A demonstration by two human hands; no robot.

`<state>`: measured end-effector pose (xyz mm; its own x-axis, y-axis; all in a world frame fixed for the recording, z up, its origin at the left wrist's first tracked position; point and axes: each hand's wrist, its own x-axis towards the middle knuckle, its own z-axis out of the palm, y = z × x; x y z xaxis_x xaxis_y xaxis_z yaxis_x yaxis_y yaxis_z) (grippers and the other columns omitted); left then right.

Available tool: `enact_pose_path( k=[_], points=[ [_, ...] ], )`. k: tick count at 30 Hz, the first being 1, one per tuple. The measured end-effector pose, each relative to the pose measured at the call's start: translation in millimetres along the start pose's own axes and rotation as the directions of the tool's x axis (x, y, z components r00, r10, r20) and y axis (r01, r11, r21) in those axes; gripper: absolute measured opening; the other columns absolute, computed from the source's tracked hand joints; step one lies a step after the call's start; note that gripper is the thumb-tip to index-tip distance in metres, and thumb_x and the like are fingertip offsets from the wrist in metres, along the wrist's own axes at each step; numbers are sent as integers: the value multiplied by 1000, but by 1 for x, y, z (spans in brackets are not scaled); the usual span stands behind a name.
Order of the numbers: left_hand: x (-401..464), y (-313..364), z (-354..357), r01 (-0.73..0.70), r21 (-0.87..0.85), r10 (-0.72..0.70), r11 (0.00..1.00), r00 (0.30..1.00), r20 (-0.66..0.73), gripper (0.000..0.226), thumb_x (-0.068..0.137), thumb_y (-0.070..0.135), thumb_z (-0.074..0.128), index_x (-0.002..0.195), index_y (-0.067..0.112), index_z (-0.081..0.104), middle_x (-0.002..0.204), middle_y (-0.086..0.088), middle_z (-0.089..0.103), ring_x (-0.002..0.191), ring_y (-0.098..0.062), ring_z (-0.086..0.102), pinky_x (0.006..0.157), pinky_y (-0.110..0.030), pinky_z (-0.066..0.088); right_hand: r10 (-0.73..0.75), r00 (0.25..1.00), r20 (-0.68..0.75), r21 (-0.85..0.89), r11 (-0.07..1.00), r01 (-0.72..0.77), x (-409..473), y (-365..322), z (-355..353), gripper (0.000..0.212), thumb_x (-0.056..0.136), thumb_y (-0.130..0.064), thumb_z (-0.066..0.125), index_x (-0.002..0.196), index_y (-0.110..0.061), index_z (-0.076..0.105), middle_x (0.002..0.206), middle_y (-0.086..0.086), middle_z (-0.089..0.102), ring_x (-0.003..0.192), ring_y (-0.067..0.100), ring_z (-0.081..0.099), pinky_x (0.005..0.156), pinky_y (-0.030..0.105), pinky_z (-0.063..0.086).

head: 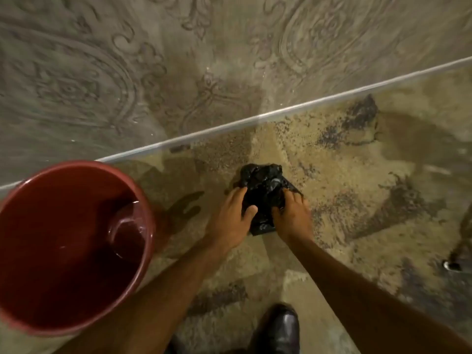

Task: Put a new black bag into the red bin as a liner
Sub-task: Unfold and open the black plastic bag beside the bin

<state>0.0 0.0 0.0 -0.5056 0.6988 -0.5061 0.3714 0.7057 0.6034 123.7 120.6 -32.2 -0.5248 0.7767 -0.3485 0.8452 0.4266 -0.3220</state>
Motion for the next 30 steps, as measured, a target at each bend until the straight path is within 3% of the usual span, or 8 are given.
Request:
enact_pose_path(
  k=[4, 10, 13, 16, 20, 24, 26, 30],
  points=[
    [23, 0, 21, 2, -60, 0, 998, 999, 34, 69, 101, 56, 41, 159, 23, 27, 163, 0, 32, 147, -22, 35, 114, -44, 37, 32, 999, 41, 2, 999, -32, 12, 0, 7, 62, 88, -36, 61, 143, -13, 43, 135, 9, 50, 122, 31, 42, 99, 44, 44],
    [65, 26, 49, 242, -329, -223, 913, 970, 93, 88, 87, 64, 59, 159, 30, 22, 163, 0, 32, 147, -26, 36, 112, -45, 38, -88, 977, 194, -52, 994, 100, 22, 2, 19, 63, 96, -29, 55, 154, -17, 32, 156, 7, 35, 142, 33, 28, 110, 48, 37],
    [91, 28, 59, 300, -274, -302, 914, 953, 36, 72, 94, 56, 56, 155, 24, 36, 154, -5, 46, 140, -30, 46, 108, -45, 42, -126, 958, 258, -37, 989, 141, 28, 8, 29, 62, 100, -32, 49, 157, -21, 25, 162, 2, 27, 149, 31, 18, 116, 50, 31],
    [112, 19, 68, 355, -250, -366, 901, 930, 0, 41, 101, 42, 49, 124, 13, 67, 123, -12, 69, 114, -33, 64, 95, -44, 52, -143, 934, 328, -48, 985, 168, 37, 18, 44, 66, 102, -35, 45, 159, -25, 14, 166, 0, 20, 153, 30, 8, 120, 55, 19],
    [122, 1, 75, 523, -552, -556, 649, 822, 125, 39, 103, 38, 48, 114, 7, 69, 109, -14, 71, 100, -33, 67, 88, -41, 55, -132, 914, 383, -70, 983, 171, 40, 32, 61, 77, 98, -30, 52, 160, -24, 7, 164, 0, 24, 154, 27, 7, 120, 55, 16],
    [115, -3, 73, 583, -736, -653, 344, 712, 258, 27, 100, 45, 52, 101, 18, 57, 76, 2, 56, 63, -15, 53, 52, -27, 42, -115, 959, 259, 64, 993, 101, 30, 39, 61, 76, 92, -34, 55, 158, -27, 18, 159, 3, 36, 150, 27, 22, 117, 51, 24],
    [106, -2, 67, 562, -752, -620, 344, 737, 267, 29, 100, 46, 50, 108, 21, 62, 81, 2, 61, 68, -15, 57, 55, -27, 44, -111, 986, 123, 144, 985, 93, 19, 38, 52, 73, 89, -42, 55, 155, -26, 28, 153, 4, 44, 144, 25, 33, 113, 48, 31],
    [80, 6, 44, 481, -792, -540, 375, 808, 236, 47, 102, 48, 47, 133, 16, 62, 124, -9, 68, 109, -27, 66, 86, -38, 57, -31, 999, -15, 353, 935, 35, -5, 31, 16, 63, 93, -56, 47, 148, -26, 41, 139, 3, 53, 128, 19, 47, 106, 46, 42]
  ],
)
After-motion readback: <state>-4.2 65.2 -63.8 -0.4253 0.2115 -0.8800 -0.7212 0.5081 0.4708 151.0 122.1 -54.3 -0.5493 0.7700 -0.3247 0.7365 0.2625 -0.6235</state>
